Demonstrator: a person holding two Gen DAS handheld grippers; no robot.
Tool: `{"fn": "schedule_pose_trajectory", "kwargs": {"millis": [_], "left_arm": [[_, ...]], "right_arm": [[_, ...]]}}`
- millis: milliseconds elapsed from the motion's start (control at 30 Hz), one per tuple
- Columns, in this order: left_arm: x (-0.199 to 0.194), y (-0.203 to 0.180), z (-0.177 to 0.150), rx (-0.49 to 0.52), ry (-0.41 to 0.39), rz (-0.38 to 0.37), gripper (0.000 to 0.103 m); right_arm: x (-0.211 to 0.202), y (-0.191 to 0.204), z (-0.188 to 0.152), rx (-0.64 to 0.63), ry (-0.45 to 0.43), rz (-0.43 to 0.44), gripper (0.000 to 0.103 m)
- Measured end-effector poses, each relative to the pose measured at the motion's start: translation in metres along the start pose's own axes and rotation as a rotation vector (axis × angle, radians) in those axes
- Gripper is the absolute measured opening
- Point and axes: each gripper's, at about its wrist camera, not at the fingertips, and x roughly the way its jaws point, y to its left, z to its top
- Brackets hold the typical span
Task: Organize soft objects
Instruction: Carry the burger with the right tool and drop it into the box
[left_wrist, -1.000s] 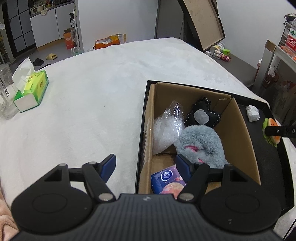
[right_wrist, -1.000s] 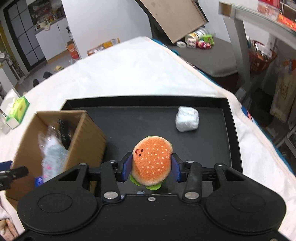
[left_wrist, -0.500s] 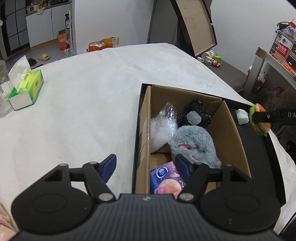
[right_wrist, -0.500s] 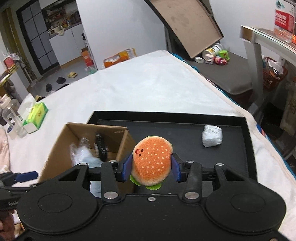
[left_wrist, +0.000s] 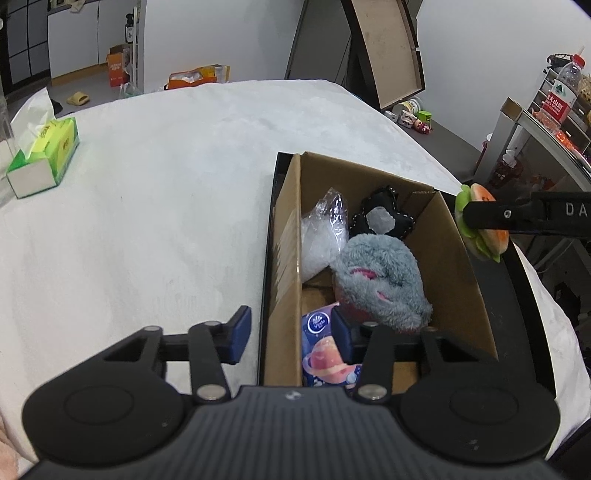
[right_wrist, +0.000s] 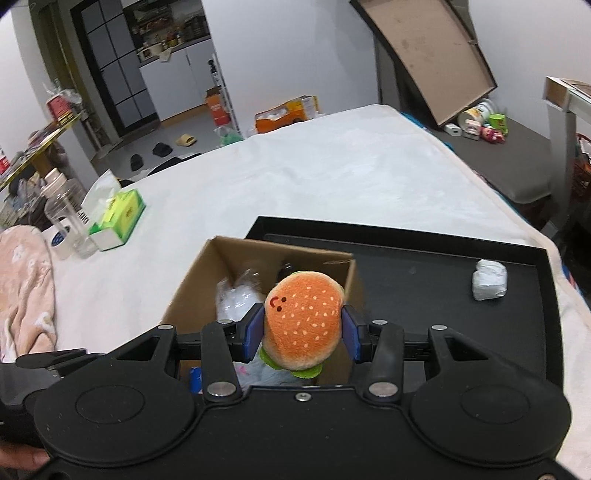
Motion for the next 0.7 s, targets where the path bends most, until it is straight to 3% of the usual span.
{"fn": "schedule_pose_trajectory", "kwargs": {"millis": [167,300,367,500,700], "left_arm": [[0.001,0.002,-0.002,-0.009,0.004,-0.011,0.02],[0.001,0.003,-0.003,-0.011,0.0,-0.015,0.013],[0.001,0.003,-0.003,-0.014,0.002,-0.017,0.012],[0.001,0.003,-0.003,-0.017,0.002,-0.014,0.012],[-0.001,0.0,-0.001,-0.004,0.003,-0.006,0.013]], "right_arm": [[0.001,0.01,-0.008,-0.007,0.025,0.01,0.044],[0.0,0.017,-0.015,-0.001,0.047,0.022,0.044],[-0.001,0.02,-0.02,0.002,0.062,0.031,0.045],[-0.001,0.029,-0.031,-0.003,0.103,0.062,0.056],[-0.007,0.023,-0.032,-0.002,0.091,0.056,0.061]]}}
